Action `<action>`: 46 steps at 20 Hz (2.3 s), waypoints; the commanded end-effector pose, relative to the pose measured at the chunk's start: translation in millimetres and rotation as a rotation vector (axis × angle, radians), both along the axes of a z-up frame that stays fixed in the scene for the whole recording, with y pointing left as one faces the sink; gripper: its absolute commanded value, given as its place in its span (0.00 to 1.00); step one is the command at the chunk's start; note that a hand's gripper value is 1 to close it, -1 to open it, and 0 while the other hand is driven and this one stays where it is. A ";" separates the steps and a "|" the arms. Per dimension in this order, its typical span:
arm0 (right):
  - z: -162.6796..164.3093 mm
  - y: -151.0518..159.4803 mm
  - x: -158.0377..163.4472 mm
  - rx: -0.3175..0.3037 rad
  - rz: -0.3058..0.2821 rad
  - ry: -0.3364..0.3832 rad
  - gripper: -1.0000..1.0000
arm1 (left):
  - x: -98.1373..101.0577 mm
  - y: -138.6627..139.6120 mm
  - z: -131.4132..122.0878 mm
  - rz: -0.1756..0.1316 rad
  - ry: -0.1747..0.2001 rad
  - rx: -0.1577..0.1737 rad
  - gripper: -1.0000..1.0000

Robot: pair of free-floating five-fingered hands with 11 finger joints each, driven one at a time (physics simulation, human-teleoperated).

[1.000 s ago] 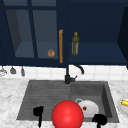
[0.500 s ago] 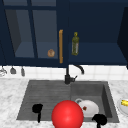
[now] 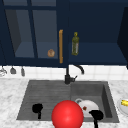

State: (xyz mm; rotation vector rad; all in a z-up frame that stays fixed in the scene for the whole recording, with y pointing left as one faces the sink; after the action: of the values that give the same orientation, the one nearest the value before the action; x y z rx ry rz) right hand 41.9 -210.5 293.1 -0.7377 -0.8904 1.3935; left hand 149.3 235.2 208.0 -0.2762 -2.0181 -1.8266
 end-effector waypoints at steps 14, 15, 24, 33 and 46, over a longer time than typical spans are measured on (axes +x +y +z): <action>-11.5 39.6 112.7 -0.030 0.021 0.083 0.00 | 0.4 -0.2 -0.4 0.007 -0.009 -0.002 0.50; -13.5 40.1 121.1 -0.023 0.025 0.091 0.00 | 0.4 -0.2 -0.4 0.007 -0.009 -0.002 0.50; -38.0 46.3 187.2 -0.031 0.031 0.135 0.00 | 0.5 -0.3 -0.5 0.009 -0.011 -0.003 0.50; -70.5 51.5 249.4 -0.033 0.052 0.134 0.00 | 0.5 -0.3 -0.5 0.009 -0.011 -0.003 0.50; -155.3 47.8 295.1 -0.011 0.038 0.118 0.00 | 0.5 -0.3 -0.5 0.010 -0.012 -0.003 0.50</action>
State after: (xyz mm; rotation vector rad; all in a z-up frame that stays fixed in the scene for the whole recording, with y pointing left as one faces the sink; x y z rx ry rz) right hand 337.6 -158.7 159.7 -0.6764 -0.8336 1.4388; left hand 149.8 234.9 207.5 -0.2568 -2.0269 -1.8235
